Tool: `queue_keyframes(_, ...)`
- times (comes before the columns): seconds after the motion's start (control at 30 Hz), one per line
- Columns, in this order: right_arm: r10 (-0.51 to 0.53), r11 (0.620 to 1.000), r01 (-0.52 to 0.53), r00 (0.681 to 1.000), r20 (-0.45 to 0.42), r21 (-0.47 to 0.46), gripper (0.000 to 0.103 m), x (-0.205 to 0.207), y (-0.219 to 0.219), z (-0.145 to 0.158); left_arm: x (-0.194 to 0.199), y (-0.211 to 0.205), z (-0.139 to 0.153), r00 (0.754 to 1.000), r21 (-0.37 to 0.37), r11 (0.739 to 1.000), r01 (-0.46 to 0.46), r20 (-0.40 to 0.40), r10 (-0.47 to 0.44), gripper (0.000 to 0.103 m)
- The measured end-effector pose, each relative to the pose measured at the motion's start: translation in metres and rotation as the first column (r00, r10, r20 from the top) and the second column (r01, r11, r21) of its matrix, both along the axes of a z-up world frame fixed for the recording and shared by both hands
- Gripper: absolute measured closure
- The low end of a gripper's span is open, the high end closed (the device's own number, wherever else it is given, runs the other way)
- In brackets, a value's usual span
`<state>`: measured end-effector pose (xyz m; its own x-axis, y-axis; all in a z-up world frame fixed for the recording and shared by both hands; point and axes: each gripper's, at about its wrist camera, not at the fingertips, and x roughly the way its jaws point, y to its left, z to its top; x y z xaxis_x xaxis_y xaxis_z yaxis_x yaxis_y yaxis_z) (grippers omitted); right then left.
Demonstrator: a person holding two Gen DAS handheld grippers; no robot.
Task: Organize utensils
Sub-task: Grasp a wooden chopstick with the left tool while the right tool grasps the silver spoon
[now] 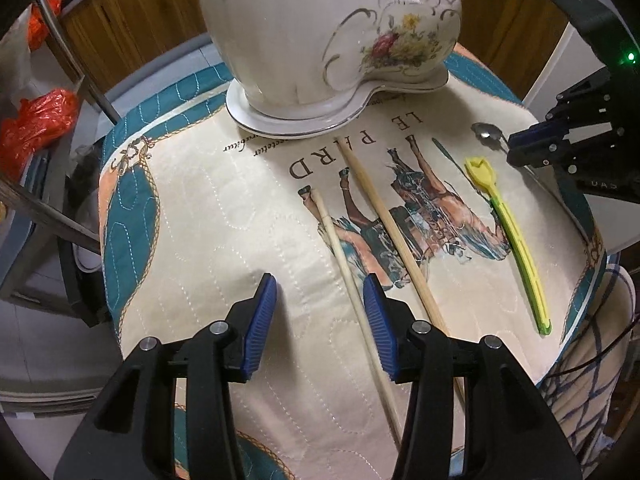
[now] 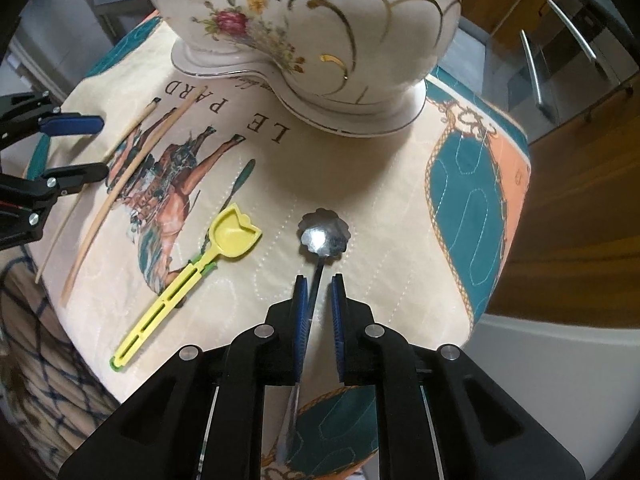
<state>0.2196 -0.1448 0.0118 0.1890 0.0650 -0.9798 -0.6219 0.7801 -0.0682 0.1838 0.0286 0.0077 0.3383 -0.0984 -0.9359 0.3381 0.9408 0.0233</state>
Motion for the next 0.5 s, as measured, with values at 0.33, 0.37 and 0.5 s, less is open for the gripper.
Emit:
queue_keyframes(0.33,0.003,1.0,-0.002,1.0,0.028,-0.015,0.096,0.003,0.004,-0.006,0.017,-0.006,0.003,0.996,0.03,0.999,-0.039,-0.079,0.041,0.062)
queue_keyframes(0.37,0.0,1.0,0.0,0.999,0.036,-0.007,0.097,0.002,0.003,-0.006,0.016,-0.007,0.003,0.996,0.034,0.999,-0.041,-0.084,0.043,0.066)
queue_keyframes(0.5,-0.003,1.0,0.002,0.998,0.062,0.02,0.098,-0.006,-0.001,-0.005,0.008,-0.01,0.004,0.994,0.041,0.998,-0.046,-0.097,0.05,0.079)
